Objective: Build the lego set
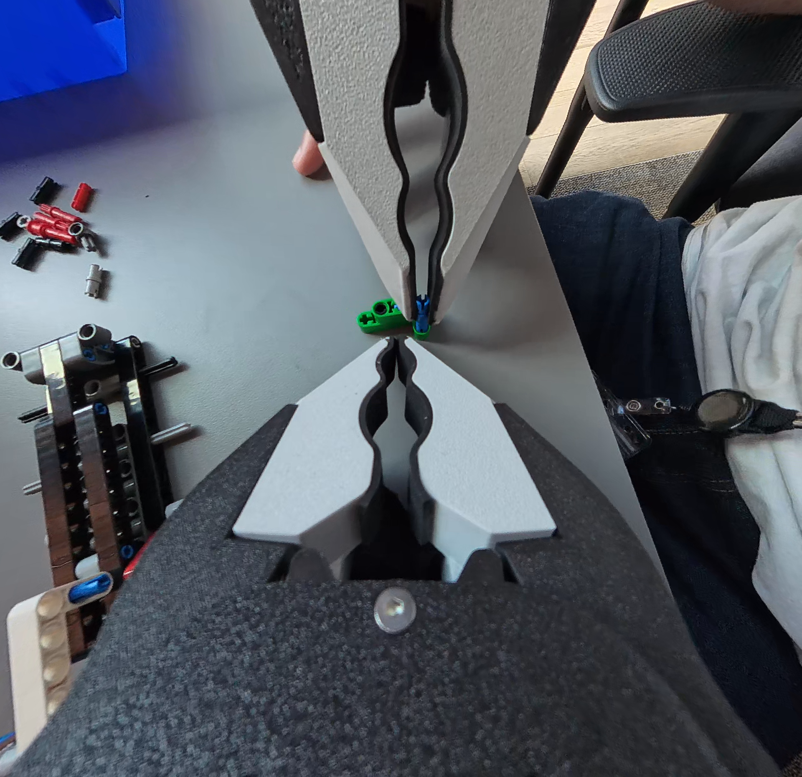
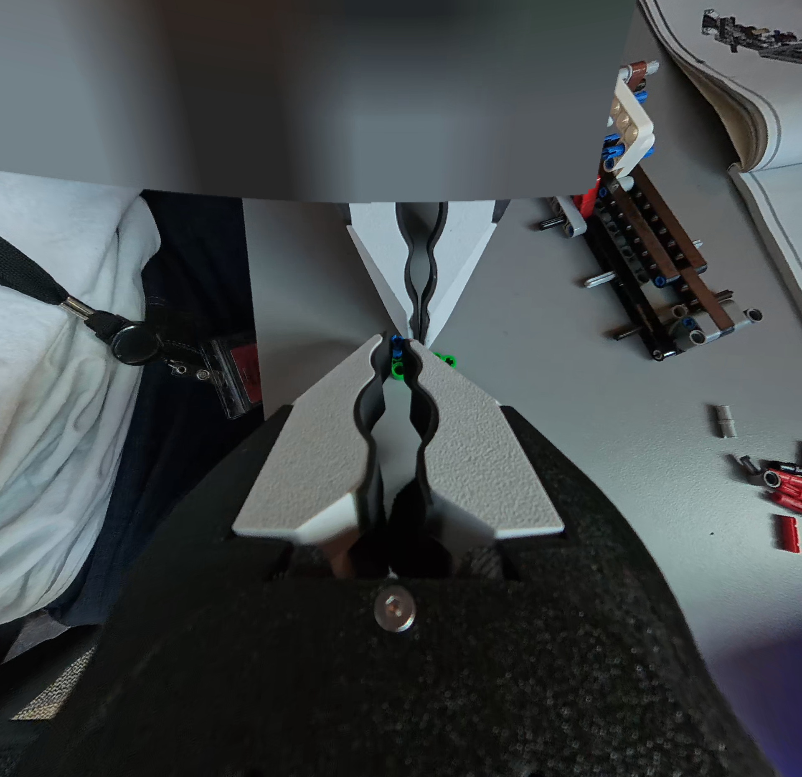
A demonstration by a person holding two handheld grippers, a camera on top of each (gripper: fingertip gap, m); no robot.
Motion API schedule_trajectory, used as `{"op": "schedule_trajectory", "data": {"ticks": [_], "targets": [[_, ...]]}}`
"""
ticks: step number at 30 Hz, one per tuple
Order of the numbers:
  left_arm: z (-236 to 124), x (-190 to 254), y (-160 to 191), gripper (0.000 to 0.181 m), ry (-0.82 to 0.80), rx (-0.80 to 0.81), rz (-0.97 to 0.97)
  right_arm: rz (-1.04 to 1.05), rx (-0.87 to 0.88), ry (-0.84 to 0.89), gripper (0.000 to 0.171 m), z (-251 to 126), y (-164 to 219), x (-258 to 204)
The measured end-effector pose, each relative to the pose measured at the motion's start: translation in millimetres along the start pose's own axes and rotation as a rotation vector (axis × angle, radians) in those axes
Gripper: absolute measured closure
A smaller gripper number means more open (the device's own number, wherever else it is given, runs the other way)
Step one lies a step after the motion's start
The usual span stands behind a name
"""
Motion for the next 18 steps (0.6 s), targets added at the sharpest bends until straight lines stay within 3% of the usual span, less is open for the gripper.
{"op": "schedule_trajectory", "data": {"ticks": [18], "targets": [[0.0, 0.9, 0.3, 0.181, -0.001, 0.001, 0.009, -0.037, -0.062, -0.003, 0.168, 2.0, -2.9, 0.6]]}}
Point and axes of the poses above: each gripper's, where its closed fingertips meet, z out along the fingers, y out of its underside, x = y × z across the jaws, the point moved 4 cm from there along -z, back along the fingers, and after that the axes turned 5 degrees about -z, right-handed, at the moved point
